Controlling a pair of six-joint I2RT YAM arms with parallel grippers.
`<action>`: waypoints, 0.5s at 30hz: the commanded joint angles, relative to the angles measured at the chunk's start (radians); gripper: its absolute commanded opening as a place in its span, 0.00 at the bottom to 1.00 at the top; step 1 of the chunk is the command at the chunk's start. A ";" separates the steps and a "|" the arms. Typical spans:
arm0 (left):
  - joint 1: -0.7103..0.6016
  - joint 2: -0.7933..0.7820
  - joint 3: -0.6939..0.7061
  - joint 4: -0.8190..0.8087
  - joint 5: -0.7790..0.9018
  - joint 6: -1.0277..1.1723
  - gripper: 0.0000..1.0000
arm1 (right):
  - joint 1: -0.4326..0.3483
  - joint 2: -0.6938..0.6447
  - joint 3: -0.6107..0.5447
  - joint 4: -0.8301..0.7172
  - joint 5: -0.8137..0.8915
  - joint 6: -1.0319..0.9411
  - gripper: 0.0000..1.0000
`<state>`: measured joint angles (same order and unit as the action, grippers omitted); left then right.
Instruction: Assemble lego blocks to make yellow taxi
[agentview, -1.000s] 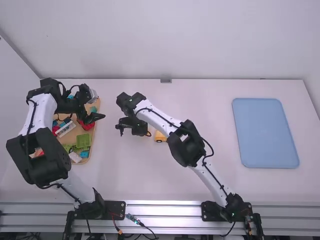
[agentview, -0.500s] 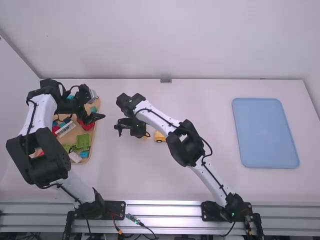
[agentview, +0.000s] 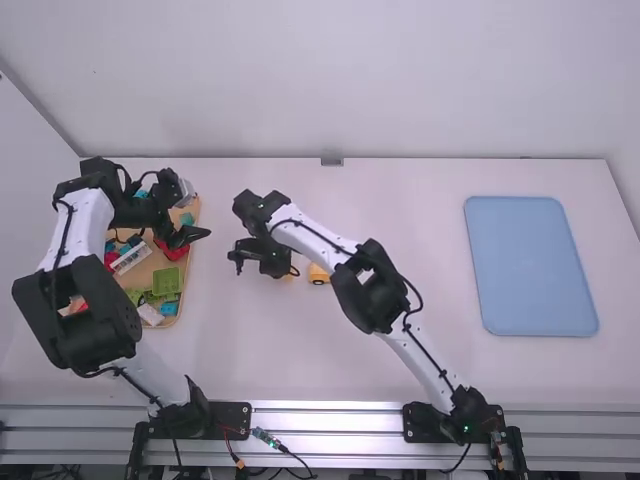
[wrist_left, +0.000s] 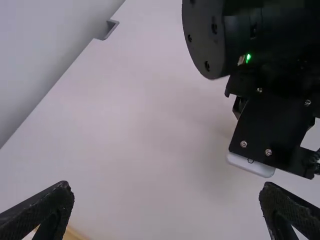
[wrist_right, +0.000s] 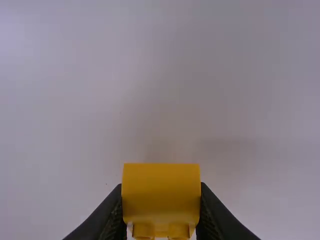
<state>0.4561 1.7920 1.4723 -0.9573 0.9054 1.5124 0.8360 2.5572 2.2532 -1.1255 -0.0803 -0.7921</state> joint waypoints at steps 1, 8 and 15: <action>0.009 -0.014 -0.007 -0.009 0.029 0.003 0.99 | 0.013 0.022 -0.039 -0.010 0.033 0.004 0.00; 0.009 -0.014 -0.007 -0.011 0.029 0.003 0.99 | 0.016 0.022 -0.039 0.013 0.029 0.007 0.00; 0.008 -0.014 -0.008 -0.016 0.020 0.003 0.99 | 0.005 0.022 -0.032 0.044 0.031 0.027 0.31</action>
<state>0.4564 1.7920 1.4723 -0.9646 0.9051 1.5124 0.8459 2.5576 2.2238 -1.0760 -0.0486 -0.7723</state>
